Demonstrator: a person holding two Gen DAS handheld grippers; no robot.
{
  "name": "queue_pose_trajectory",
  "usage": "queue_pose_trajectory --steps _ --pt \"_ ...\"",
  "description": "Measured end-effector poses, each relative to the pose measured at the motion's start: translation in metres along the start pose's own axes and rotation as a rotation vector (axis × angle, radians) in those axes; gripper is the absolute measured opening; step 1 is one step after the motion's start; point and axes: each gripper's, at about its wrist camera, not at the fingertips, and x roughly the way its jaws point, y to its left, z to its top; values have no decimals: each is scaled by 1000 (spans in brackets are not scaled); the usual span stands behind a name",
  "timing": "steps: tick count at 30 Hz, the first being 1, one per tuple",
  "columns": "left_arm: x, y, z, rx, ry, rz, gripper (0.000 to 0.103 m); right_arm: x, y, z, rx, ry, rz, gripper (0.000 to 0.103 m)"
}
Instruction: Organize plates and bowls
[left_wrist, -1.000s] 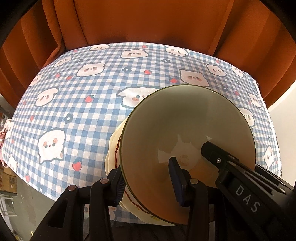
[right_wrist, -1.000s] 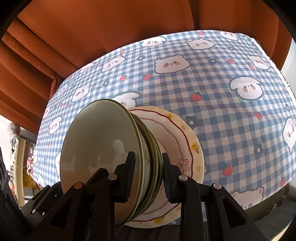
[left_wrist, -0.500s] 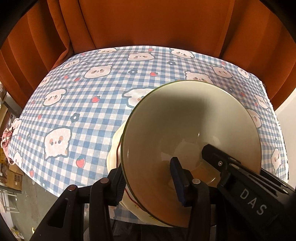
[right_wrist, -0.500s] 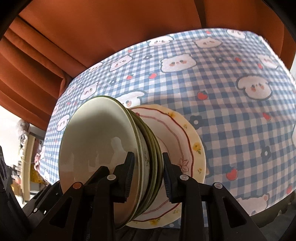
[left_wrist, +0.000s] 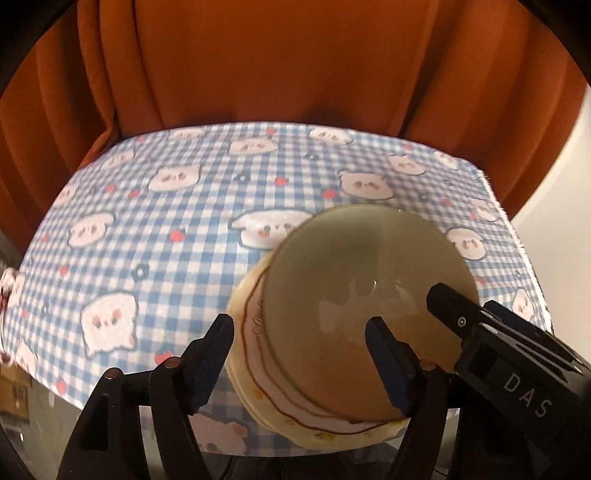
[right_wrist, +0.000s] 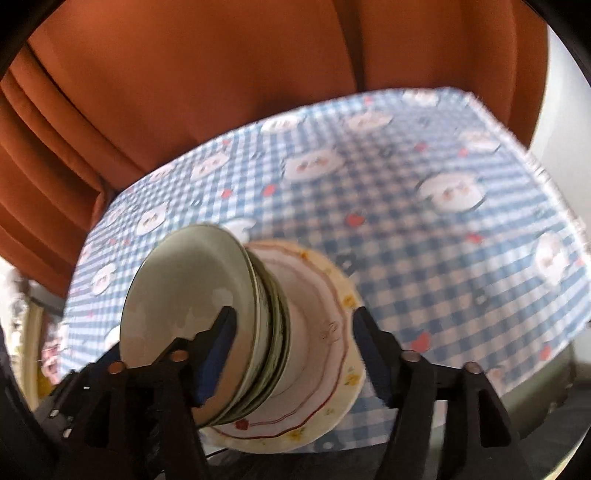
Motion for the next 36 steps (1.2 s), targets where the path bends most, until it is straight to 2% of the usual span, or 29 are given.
queue_pose_trajectory --steps 6,12,22,27,29,36 --pt "-29 25 1 41 -94 -29 80 -29 28 -10 6 -104 -61 74" --pt "-57 71 -10 51 -191 -21 83 -55 64 -30 -2 -212 -87 75" --pt "-76 145 -49 118 -316 69 88 -52 130 -83 -59 -282 -63 77" --pt "-77 176 -72 98 -342 73 90 -41 153 -112 -104 -329 -73 77" --pt "-77 185 -78 91 -335 65 91 -34 162 -125 -126 -322 -97 77" --pt "-84 204 -94 63 -337 81 91 -28 181 -147 -132 -310 -87 78"
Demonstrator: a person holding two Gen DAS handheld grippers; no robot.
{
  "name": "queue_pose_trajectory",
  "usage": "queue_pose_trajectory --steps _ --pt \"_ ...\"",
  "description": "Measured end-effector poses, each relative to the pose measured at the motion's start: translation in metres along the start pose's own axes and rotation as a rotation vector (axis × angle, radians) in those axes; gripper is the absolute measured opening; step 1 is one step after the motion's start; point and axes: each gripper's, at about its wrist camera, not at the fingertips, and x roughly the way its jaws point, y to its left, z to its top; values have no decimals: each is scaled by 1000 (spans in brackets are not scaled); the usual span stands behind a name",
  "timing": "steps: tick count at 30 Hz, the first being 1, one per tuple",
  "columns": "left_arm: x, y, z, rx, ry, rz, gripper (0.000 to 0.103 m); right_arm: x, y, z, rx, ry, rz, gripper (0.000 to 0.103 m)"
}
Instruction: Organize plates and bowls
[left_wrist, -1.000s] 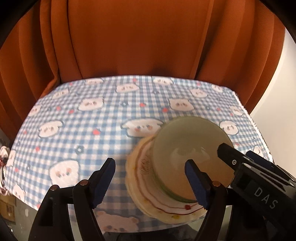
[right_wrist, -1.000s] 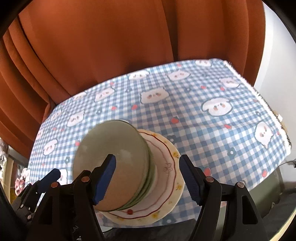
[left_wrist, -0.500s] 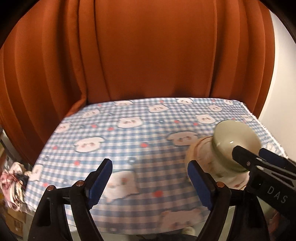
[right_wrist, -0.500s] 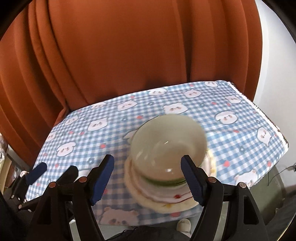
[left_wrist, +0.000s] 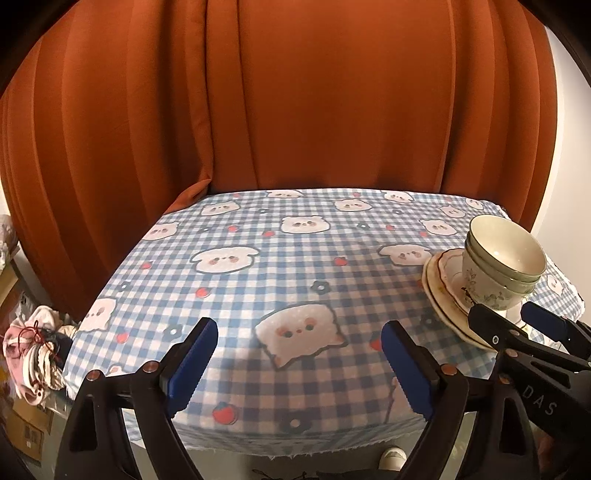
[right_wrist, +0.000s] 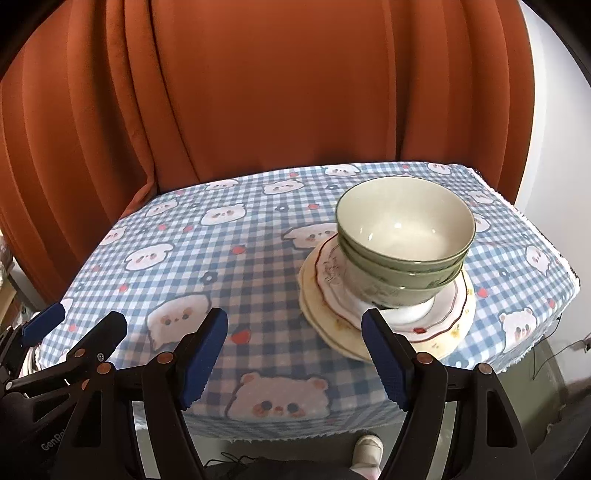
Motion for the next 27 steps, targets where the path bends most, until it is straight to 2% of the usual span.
queue_pose_trajectory --steps 9,27 --pt "-9 9 -3 -6 -30 9 92 -8 10 -5 6 -6 -3 83" --pt "-12 13 -5 -20 -35 16 95 -16 13 -6 5 -9 -17 87"
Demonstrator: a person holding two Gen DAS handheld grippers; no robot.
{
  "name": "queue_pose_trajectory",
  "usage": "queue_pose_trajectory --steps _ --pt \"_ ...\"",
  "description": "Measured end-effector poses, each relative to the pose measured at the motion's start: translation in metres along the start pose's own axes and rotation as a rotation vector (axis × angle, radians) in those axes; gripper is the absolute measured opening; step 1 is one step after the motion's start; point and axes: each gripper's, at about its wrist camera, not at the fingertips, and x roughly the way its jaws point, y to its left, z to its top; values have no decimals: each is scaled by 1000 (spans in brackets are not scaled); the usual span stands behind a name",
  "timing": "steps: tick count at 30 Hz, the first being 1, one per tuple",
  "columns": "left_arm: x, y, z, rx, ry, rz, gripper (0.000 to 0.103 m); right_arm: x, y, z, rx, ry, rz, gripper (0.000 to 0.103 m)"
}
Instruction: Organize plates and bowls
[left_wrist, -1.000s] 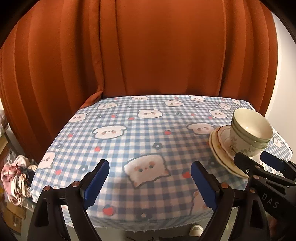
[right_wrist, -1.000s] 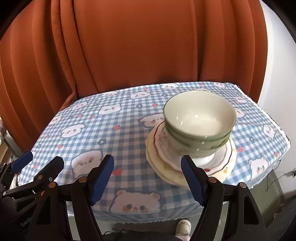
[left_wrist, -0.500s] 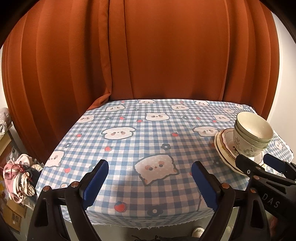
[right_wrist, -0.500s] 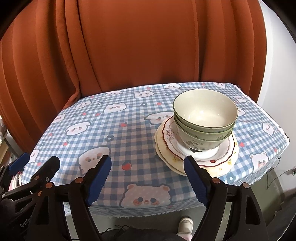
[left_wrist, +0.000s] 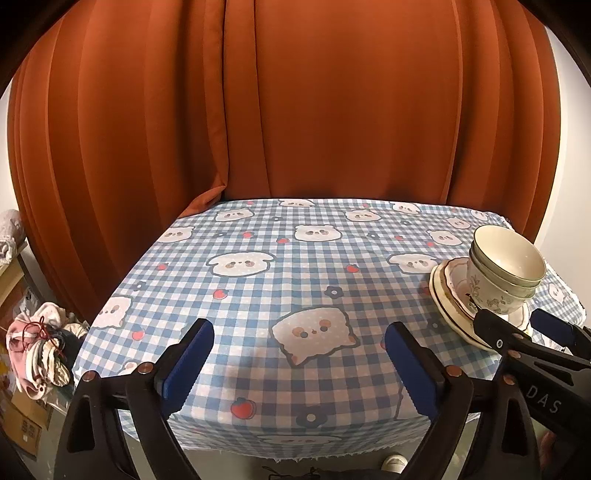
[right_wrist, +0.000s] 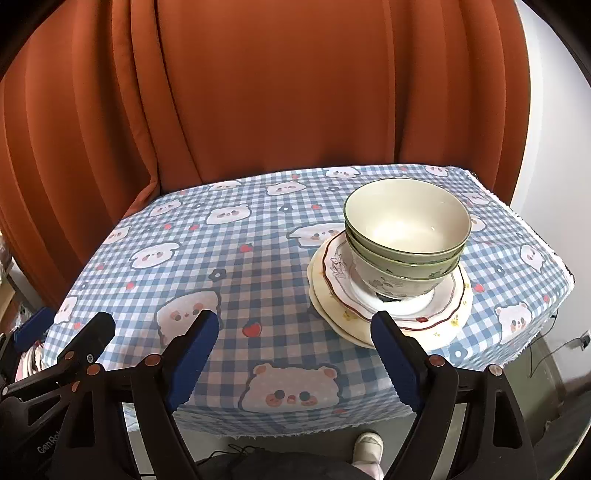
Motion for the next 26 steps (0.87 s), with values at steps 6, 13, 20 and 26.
queue_pose_trajectory --steps 6,13,20,26 --pt "1 -2 0 -1 -2 -2 95 -2 1 1 -1 -6 -10 87" --pt "1 -2 -1 -2 -5 -2 95 -2 0 1 -1 -3 -11 87" --pt "4 -3 -2 -4 -2 -6 95 -1 1 2 -1 5 -14 87" --pt "7 -5 -2 -9 5 -9 96 6 1 1 -4 19 -22 87"
